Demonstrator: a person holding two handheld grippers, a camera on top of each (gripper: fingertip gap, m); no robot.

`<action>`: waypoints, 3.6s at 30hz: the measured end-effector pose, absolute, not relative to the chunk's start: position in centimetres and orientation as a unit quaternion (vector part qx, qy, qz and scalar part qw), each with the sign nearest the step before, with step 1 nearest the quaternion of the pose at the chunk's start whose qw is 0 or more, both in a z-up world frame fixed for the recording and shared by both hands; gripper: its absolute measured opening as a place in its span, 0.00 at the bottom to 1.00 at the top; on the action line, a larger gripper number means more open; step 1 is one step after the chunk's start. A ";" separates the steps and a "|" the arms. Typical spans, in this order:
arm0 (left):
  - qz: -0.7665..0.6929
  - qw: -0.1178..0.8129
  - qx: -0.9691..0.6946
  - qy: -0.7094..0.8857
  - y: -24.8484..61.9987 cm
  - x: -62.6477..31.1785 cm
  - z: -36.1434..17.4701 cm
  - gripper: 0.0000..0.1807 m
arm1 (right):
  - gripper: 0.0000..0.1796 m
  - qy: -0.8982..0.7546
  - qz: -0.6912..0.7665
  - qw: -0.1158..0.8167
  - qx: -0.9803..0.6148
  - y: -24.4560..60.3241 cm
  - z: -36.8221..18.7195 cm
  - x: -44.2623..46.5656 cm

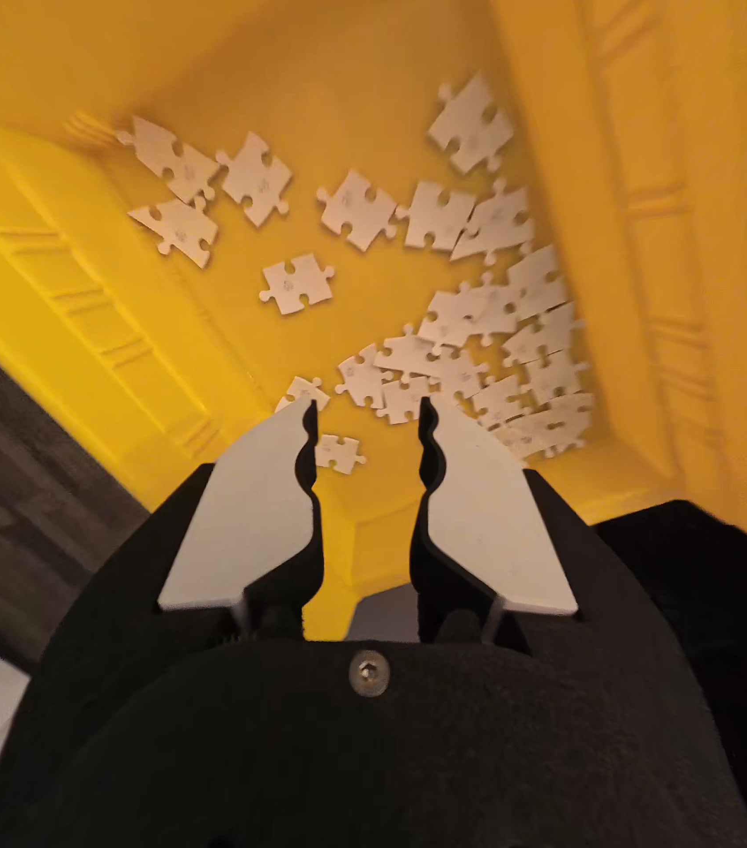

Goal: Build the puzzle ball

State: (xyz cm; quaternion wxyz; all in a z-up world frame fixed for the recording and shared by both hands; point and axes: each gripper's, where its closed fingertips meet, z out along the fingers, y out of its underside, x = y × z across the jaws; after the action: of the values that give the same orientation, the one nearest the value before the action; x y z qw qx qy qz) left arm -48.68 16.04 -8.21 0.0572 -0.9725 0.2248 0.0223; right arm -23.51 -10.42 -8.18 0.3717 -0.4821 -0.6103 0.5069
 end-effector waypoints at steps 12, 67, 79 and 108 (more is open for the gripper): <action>0.004 -0.058 -0.900 0.431 16.3 -49.8 -12.3 0.18 | 0.08 -0.605 0.519 0.360 -0.485 -10.4 -8.1 -23.5; -0.005 0.180 -0.940 0.290 13.1 -46.6 -1.0 0.01 | 0.08 -0.615 0.512 0.358 -0.481 -10.8 -8.3 -23.5; -0.256 0.108 -0.884 0.376 -3.8 -26.3 -7.5 0.01 | 0.08 -0.589 0.483 0.455 -0.461 -11.7 -5.2 -20.5; -0.190 0.068 -0.922 0.331 -2.9 -23.9 -12.7 0.10 | 0.08 -0.583 0.448 0.470 -0.489 -11.9 -6.7 -17.5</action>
State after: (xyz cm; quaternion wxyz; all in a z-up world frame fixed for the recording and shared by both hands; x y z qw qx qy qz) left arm -23.88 -2.92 -12.66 0.0680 -0.9219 0.3310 -0.1896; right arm -17.45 -11.93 -6.67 0.4701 -0.4890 -0.5827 0.4476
